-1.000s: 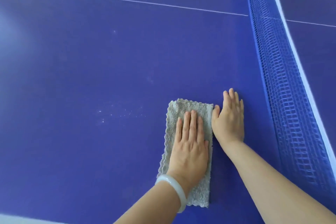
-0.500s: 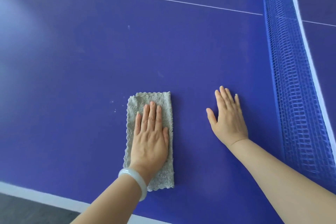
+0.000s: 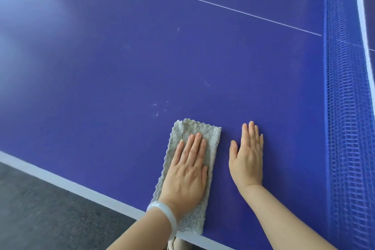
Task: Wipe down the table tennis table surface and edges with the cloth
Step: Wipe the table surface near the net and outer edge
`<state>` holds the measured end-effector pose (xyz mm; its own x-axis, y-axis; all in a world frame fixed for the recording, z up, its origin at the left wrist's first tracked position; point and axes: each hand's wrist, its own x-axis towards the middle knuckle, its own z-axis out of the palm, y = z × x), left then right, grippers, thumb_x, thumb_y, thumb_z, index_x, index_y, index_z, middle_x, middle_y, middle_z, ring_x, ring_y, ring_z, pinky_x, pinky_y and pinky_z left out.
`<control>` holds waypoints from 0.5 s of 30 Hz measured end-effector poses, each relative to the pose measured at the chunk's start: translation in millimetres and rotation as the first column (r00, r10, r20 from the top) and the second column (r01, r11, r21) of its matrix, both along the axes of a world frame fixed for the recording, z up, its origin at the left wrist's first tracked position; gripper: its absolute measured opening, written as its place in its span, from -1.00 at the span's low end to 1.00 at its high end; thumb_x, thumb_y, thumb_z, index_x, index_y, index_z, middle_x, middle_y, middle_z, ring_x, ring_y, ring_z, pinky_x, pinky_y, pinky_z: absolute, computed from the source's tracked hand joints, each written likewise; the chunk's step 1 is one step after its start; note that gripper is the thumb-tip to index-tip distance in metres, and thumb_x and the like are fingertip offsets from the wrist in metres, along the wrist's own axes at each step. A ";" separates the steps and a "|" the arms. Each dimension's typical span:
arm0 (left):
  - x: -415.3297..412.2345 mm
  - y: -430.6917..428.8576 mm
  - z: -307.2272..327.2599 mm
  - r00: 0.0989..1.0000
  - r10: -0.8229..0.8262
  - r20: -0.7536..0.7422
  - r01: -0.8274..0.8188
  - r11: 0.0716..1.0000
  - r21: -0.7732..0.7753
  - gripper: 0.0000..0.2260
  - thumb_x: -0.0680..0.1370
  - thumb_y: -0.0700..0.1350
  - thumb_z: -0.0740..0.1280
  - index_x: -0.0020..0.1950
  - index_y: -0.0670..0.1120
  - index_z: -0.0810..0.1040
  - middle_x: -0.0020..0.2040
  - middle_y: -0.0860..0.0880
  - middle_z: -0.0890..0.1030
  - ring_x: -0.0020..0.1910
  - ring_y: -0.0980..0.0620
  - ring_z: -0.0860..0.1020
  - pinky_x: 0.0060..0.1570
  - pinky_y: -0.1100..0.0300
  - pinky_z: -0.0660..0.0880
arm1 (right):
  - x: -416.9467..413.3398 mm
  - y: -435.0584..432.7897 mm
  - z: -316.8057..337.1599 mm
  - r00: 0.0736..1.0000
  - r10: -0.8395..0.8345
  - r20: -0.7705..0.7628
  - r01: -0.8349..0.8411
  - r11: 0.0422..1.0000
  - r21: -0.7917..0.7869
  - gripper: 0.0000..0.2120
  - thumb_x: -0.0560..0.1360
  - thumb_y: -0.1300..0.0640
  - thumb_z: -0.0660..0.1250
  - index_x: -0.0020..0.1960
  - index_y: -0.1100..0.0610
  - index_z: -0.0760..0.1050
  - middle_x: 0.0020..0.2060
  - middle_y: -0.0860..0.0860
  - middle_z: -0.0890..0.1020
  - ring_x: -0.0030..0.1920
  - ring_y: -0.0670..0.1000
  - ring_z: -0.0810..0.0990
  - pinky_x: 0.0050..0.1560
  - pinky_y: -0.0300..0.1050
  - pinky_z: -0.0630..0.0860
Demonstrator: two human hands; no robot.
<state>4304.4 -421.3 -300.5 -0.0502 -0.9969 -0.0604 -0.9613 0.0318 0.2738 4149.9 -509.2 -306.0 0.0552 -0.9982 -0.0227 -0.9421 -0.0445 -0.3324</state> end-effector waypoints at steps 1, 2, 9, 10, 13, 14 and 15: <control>17.7 6.8 -0.4 0.999 0.051 0.018 -0.051 0.999 0.000 -0.47 0.67 0.00 -0.05 0.61 -0.17 0.00 0.62 -0.10 -0.03 0.60 -0.05 -0.09 0.53 -0.08 0.03 | -0.4 0.7 -0.3 1.000 0.010 -0.010 -0.010 1.000 -0.013 -0.46 0.64 0.16 0.17 0.56 0.30 0.14 0.58 0.17 0.12 0.59 0.11 0.04 0.59 0.10 -0.02; 35.5 12.1 -0.4 0.992 0.122 0.040 -0.122 0.993 0.002 -0.47 0.67 0.00 -0.05 0.61 -0.17 0.00 0.62 -0.10 -0.02 0.60 -0.04 -0.08 0.53 -0.07 0.01 | 0.8 1.3 -0.8 0.999 0.013 -0.036 -0.014 1.000 -0.023 -0.45 0.64 0.15 0.18 0.55 0.31 0.15 0.57 0.19 0.13 0.59 0.14 0.06 0.58 0.13 0.01; 43.4 6.0 1.6 0.838 0.544 0.044 -0.546 0.834 0.082 -0.41 0.61 0.03 -0.17 0.59 -0.21 -0.14 0.61 -0.16 -0.14 0.58 -0.10 -0.23 0.55 -0.10 -0.19 | 15.8 2.5 -3.3 0.952 0.030 -0.304 -0.027 1.000 0.014 -0.24 0.58 -0.19 -0.11 0.55 0.37 0.10 0.54 0.32 0.13 0.57 0.26 0.07 0.56 0.23 0.01; 23.2 7.1 2.3 0.876 0.481 0.039 -0.483 0.873 0.069 -0.41 0.61 0.02 -0.11 0.59 -0.24 -0.07 0.61 -0.20 -0.08 0.59 -0.14 -0.17 0.54 -0.15 -0.12 | 14.8 2.5 -4.1 0.952 0.033 -0.304 -0.032 0.999 0.007 -0.23 0.58 -0.19 -0.12 0.55 0.37 0.10 0.54 0.32 0.13 0.57 0.27 0.08 0.55 0.23 0.02; -37.9 21.5 -0.7 0.991 0.135 0.001 -0.135 0.991 0.018 -0.41 0.62 0.00 0.06 0.57 -0.27 0.10 0.60 -0.24 0.02 0.59 -0.20 -0.05 0.49 -0.19 0.03 | 9.5 2.8 -5.6 0.959 0.048 -0.278 -0.053 0.999 -0.009 -0.22 0.55 -0.18 -0.12 0.56 0.36 0.08 0.55 0.31 0.11 0.57 0.26 0.06 0.55 0.23 0.02; -46.5 25.6 0.2 0.999 0.048 -0.013 -0.047 0.999 0.023 -0.42 0.62 0.01 0.07 0.58 -0.26 0.11 0.60 -0.23 0.02 0.59 -0.20 -0.04 0.48 -0.18 0.04 | 7.8 3.1 -5.7 0.961 0.058 -0.270 -0.063 0.998 -0.010 -0.22 0.54 -0.18 -0.13 0.56 0.35 0.06 0.55 0.31 0.10 0.57 0.26 0.04 0.56 0.22 0.01; -45.4 27.8 0.9 1.000 -0.010 -0.025 0.011 1.000 0.022 -0.42 0.63 0.02 0.09 0.58 -0.23 0.11 0.61 -0.20 0.02 0.59 -0.17 -0.04 0.48 -0.16 0.03 | 6.8 3.0 -6.0 0.962 0.067 -0.266 -0.074 0.997 -0.014 -0.22 0.53 -0.17 -0.11 0.57 0.35 0.06 0.55 0.31 0.09 0.58 0.26 0.03 0.56 0.23 0.01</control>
